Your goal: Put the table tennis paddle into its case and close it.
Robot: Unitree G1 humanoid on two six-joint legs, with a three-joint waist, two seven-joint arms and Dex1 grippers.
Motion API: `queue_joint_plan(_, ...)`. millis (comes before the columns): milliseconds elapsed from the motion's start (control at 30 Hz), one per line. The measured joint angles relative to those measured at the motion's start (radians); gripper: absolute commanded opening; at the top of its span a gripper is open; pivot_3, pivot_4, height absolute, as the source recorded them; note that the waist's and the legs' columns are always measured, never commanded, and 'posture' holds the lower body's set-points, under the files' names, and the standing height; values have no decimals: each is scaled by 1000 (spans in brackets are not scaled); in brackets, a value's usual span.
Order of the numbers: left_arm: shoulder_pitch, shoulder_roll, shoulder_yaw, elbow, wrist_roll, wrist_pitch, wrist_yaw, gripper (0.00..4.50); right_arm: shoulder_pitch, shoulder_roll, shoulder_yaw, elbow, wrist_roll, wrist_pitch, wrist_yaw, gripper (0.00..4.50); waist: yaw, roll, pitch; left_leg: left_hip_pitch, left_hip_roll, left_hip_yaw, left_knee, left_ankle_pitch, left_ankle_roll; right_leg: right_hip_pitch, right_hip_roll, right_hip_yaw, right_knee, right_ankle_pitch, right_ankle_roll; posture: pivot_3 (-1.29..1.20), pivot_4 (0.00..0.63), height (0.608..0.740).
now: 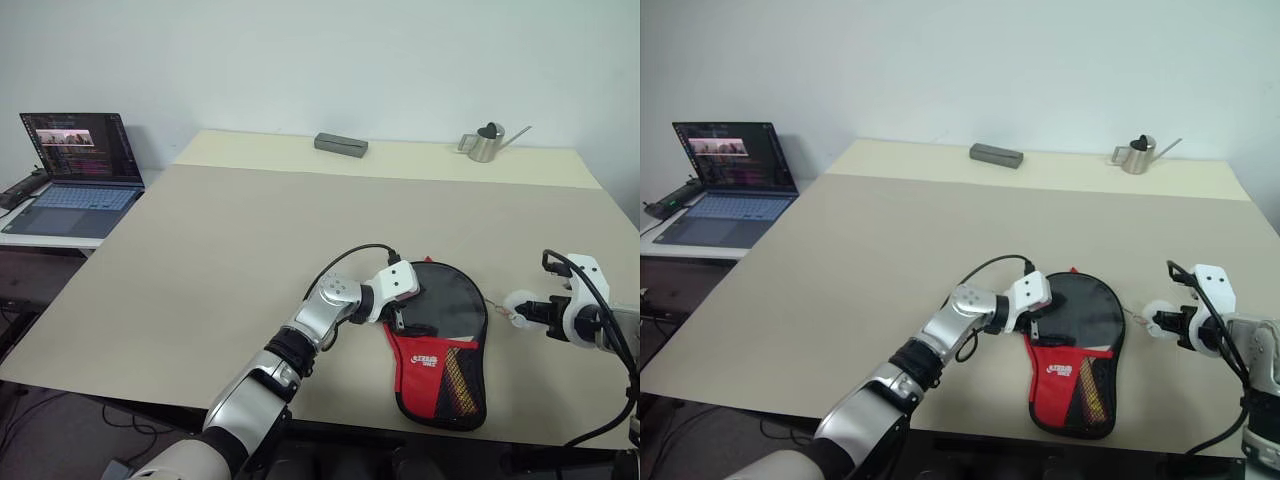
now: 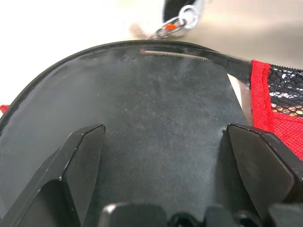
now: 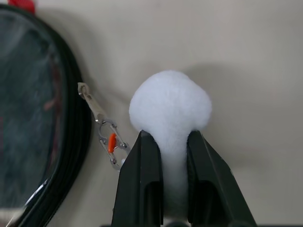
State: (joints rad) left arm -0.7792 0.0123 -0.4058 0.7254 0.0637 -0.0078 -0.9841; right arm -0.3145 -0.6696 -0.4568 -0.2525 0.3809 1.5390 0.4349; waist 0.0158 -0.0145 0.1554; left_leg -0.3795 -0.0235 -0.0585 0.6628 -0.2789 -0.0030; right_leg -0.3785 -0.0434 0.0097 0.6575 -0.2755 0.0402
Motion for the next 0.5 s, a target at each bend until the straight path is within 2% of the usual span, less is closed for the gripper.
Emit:
queue_joint_plan(267,-3,-18,0,21,1,0,1,4500,192,-4,-80,-174,87,66,31,177,8,0,-4,0,0,-6,-1,0,0,5,0,-6,-7,0,1,0,150,740)
queue_joint_plan(500,-3,-28,-2,30,2,0,0,4500,369,-46,-142,-291,240,66,80,177,10,0,-6,-2,-1,-13,-1,-1,1,9,-1,-18,-12,-1,2,0,150,740)
